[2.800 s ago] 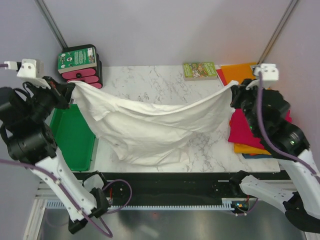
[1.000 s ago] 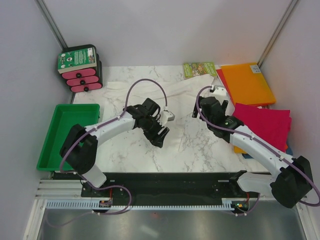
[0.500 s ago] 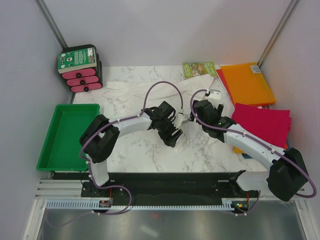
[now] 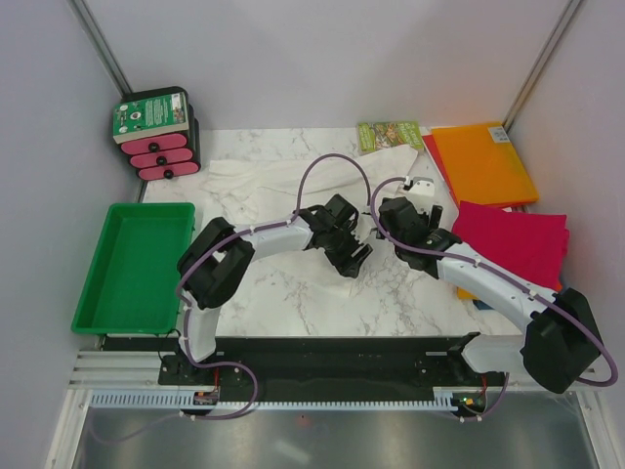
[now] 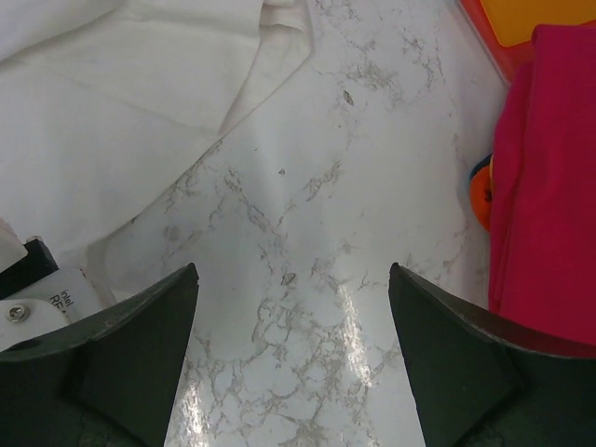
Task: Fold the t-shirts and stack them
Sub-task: Flatten out the tshirt
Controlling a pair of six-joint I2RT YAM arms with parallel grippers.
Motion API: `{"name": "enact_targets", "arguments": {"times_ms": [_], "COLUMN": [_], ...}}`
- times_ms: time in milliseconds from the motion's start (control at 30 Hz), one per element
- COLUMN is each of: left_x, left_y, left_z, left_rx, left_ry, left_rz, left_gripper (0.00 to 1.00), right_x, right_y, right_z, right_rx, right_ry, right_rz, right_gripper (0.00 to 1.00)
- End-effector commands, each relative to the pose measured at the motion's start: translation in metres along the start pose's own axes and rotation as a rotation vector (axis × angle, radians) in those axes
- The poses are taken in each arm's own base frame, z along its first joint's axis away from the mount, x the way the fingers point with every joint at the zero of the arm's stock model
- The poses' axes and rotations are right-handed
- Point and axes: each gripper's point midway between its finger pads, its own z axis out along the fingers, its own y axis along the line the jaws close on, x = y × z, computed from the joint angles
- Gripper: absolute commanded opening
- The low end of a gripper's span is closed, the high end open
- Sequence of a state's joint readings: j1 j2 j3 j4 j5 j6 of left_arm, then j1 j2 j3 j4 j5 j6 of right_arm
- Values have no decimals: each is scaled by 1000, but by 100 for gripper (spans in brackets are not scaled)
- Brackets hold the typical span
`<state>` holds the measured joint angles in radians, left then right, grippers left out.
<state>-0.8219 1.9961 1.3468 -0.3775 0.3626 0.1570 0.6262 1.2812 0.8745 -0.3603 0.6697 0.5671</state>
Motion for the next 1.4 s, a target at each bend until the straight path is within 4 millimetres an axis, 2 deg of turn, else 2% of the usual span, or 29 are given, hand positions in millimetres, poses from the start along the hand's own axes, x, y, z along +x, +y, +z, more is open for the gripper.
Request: {"name": "enact_targets", "arguments": {"times_ms": [0,233,500,600,633,733,800,933,967,1033,1067,1100,1133,1167,1233,1367], "left_x": [7,37,82,100,102,112,116,109,97,103,90,101,102,94,108,124], "left_y": [-28,-33,-33,-32,-33,-32,-30,-26,-27,-19,-18,-16,-3,2,21,46], "left_z": [23,34,47,50,50,50,46,25,11,-11,-32,-44,-58,-78,-105,-147], "left_rx": [57,50,-34,-50,-52,-70,-87,-119,-128,-136,-148,-143,-153,-177,-207,-277], "left_ry": [30,110,269,326,334,367,376,345,304,302,249,269,255,211,219,203], "left_rz": [43,47,105,105,105,111,113,149,165,157,154,136,90,80,22,-25], "left_gripper": [70,61,61,38,23,2,2,2,2,2,2,2,2,2,2,2], "right_x": [-13,-4,0,1,2,0,-1,-3,-3,1,1,4,5,6,11,17], "right_y": [15,12,6,7,5,5,6,4,3,0,0,-1,-1,-1,-1,5], "right_z": [0,2,1,0,0,-2,-3,-7,-7,-8,-9,-8,-9,-8,-8,-6], "right_rx": [-47,-44,-36,-40,-37,-43,-47,-55,-54,-53,-54,-53,-56,-56,-61,-86], "right_ry": [-44,-36,-47,-44,-42,-48,-51,-57,-58,-54,-54,-48,-47,-44,-33,-17], "right_rz": [58,63,80,90,89,96,101,111,113,113,118,115,120,126,130,150], "right_gripper": [91,91,91,91,91,91,91,91,91,91,91,91,91,91,91,91]}}
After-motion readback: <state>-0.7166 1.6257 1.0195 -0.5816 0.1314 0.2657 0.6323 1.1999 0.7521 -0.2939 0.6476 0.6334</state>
